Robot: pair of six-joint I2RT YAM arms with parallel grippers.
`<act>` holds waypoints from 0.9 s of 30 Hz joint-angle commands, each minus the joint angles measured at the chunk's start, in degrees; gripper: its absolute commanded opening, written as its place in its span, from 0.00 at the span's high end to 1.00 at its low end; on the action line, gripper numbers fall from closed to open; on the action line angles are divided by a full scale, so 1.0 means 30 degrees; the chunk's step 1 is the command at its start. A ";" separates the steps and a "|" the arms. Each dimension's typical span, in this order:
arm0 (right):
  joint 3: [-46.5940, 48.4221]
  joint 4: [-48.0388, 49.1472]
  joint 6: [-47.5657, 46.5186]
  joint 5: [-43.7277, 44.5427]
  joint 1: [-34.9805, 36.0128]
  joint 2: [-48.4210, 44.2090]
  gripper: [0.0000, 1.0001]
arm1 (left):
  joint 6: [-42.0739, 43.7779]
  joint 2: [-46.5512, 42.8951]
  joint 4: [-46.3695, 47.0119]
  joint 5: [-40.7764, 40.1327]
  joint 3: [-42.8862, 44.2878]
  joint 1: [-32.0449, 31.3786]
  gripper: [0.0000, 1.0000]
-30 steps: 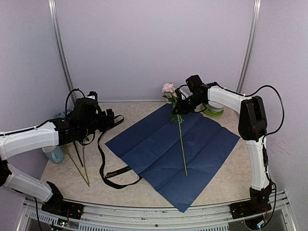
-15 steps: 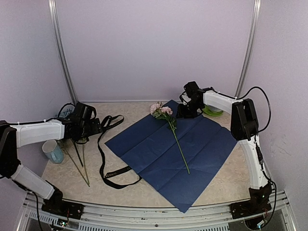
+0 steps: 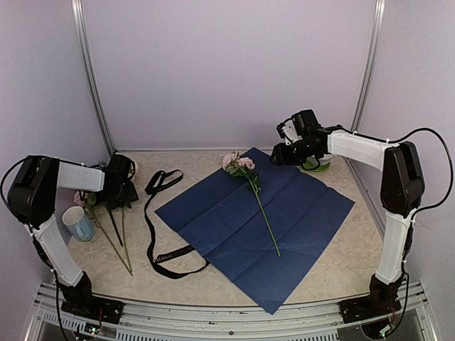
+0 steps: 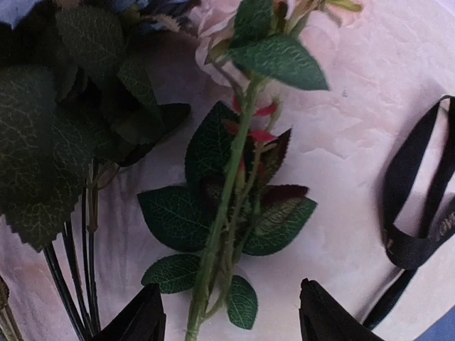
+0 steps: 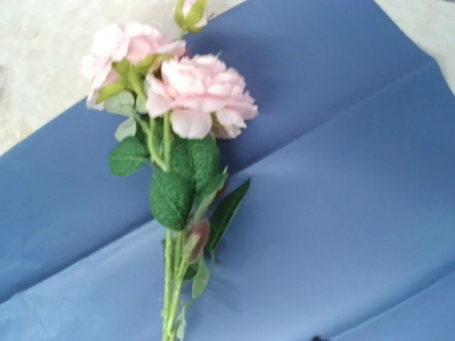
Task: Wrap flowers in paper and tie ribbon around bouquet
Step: Pick up the fake flower from the center of the board.
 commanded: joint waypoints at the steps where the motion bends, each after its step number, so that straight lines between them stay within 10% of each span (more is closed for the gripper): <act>1: -0.1049 0.0604 -0.0782 -0.0924 0.0039 -0.0576 0.52 | -0.0231 0.0536 -0.0340 0.0065 0.0129 0.0742 0.37; 12: -0.1347 0.0462 -0.1038 -0.1044 0.0053 -0.1011 0.53 | 0.0198 0.2851 0.1198 0.2727 0.0098 0.1044 0.58; 18: -0.1301 0.0166 -0.1107 -0.1252 0.0029 -0.1164 0.53 | 0.0387 0.2494 0.1214 0.2749 0.0017 0.1111 1.00; 27: -0.1623 0.0449 -0.1037 -0.2381 0.0107 -0.2756 0.53 | 0.2224 -0.4195 -0.2047 -0.6359 0.2791 -0.4045 1.00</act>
